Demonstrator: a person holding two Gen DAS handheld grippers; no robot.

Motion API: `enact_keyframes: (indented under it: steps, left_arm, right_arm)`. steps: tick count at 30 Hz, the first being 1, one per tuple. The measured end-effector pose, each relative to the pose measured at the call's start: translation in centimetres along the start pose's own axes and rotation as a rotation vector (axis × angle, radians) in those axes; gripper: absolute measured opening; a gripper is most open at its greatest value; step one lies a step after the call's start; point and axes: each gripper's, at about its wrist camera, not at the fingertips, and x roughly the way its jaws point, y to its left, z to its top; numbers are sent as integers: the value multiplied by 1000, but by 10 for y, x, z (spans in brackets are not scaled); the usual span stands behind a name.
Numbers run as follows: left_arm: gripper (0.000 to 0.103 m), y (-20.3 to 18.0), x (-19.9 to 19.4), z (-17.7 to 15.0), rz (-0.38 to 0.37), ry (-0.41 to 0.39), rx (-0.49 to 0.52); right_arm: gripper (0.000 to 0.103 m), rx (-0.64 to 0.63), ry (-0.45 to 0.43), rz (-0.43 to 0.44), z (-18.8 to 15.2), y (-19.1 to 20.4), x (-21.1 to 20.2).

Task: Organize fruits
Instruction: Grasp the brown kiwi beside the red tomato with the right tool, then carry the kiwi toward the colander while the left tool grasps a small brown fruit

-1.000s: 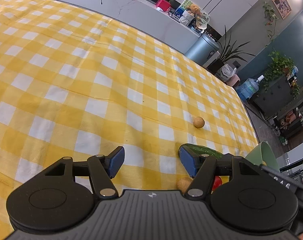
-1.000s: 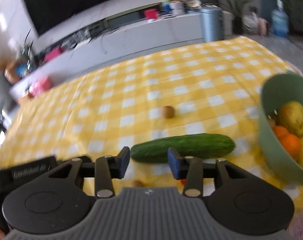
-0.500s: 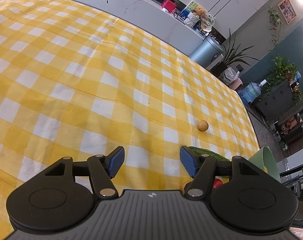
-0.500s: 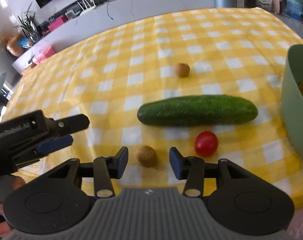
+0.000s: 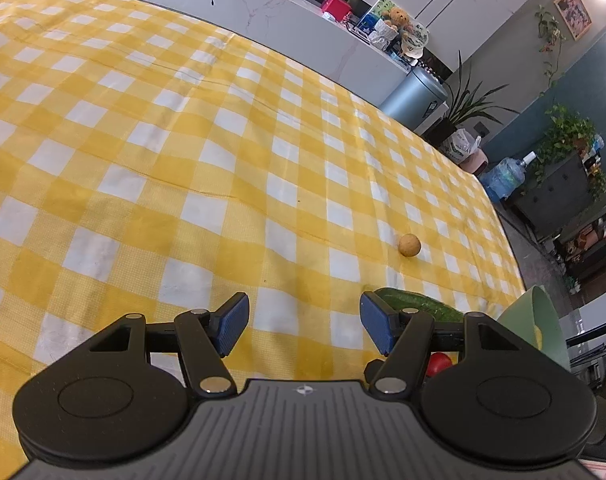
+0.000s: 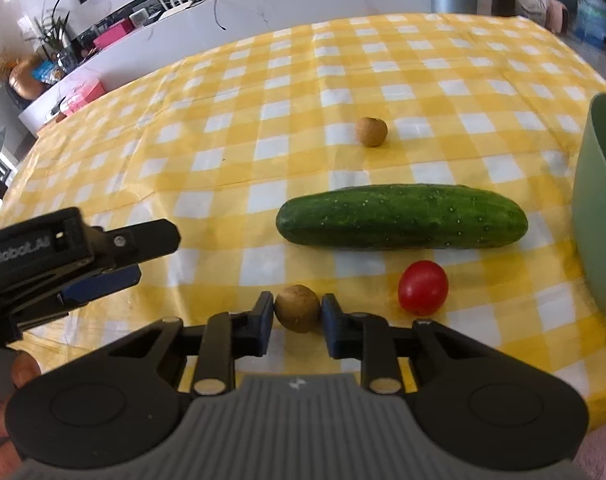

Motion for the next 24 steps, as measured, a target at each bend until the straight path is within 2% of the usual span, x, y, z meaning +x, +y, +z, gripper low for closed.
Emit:
enact_keyframes:
  steps: [4,17,24]
  left_arm:
    - [75,-4,0,-2,18,-19,31]
    - [75,-31,-1,-13,1,-61,166]
    - [75,-52,-1,-16,35,-74,238]
  right_arm:
    - [22,10,-26,2,-1,-2,-5]
    - [22,207,-152,119,0,-46,-38]
    - [22,265,-219,114,0,-64,-51]
